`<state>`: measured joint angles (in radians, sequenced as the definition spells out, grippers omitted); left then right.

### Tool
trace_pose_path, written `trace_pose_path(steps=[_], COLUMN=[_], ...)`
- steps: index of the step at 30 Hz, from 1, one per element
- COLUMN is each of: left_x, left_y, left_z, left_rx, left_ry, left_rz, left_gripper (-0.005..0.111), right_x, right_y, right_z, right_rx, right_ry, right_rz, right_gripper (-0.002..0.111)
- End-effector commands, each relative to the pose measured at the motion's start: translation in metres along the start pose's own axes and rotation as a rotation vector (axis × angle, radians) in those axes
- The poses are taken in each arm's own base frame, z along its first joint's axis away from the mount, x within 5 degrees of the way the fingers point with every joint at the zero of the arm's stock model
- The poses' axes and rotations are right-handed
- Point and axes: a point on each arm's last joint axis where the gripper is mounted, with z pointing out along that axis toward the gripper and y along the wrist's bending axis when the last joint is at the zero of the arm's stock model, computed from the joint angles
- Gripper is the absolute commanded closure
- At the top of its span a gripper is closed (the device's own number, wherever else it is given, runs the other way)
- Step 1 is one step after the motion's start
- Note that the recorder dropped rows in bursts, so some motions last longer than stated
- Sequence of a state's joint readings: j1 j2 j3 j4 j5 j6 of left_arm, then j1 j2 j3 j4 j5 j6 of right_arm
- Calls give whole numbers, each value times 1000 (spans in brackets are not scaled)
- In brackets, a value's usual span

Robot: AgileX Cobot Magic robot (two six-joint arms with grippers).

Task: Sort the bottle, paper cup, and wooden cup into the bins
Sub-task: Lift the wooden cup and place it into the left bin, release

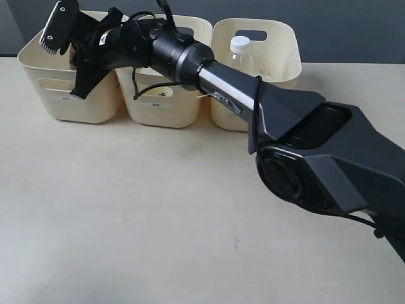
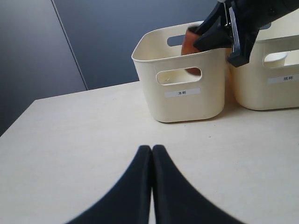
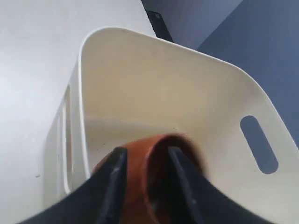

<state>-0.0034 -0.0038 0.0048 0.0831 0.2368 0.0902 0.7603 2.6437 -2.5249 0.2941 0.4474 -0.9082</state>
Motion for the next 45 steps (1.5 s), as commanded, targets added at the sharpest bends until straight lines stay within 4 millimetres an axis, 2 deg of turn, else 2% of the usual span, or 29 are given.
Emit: trace_pose_path(steps=[1, 5, 9, 14, 18, 19, 29, 32, 36, 45], left_x=[-2, -2, -2, -2, -2, -2, -2, -2, -2, -2], left_y=[0, 0, 0, 0, 0, 0, 0, 0, 0, 0], left_z=[0, 0, 0, 0, 0, 0, 0, 0, 0, 0], left_rx=[1, 1, 1, 1, 1, 1, 1, 1, 1, 1], left_ry=[-6, -6, -6, -6, -6, -6, -6, -6, -6, -6], left_rz=[-4, -4, -4, -4, -4, -4, -4, -4, -4, -4], left_gripper=[107, 107, 107, 107, 107, 107, 107, 107, 107, 107], right_x=[-4, -6, -20, -48, -66, -71, -104, -108, -103, -108], right_y=[-6, -8, -17, -31, -37, -39, -46, -42, -30, -21], right_z=[-3, -3, -13, -39, -63, -70, -133, -147, -159, -162], right_rx=[26, 46, 87, 86, 39, 22, -125, -203, -358, -456], right_ry=[-24, -39, -84, -121, -106, -99, 1, 47, 154, 136], right_rz=[17, 29, 36, 42, 37, 41, 124, 136, 140, 272], right_gripper=[81, 82, 82, 86, 107, 109, 109, 109, 109, 109])
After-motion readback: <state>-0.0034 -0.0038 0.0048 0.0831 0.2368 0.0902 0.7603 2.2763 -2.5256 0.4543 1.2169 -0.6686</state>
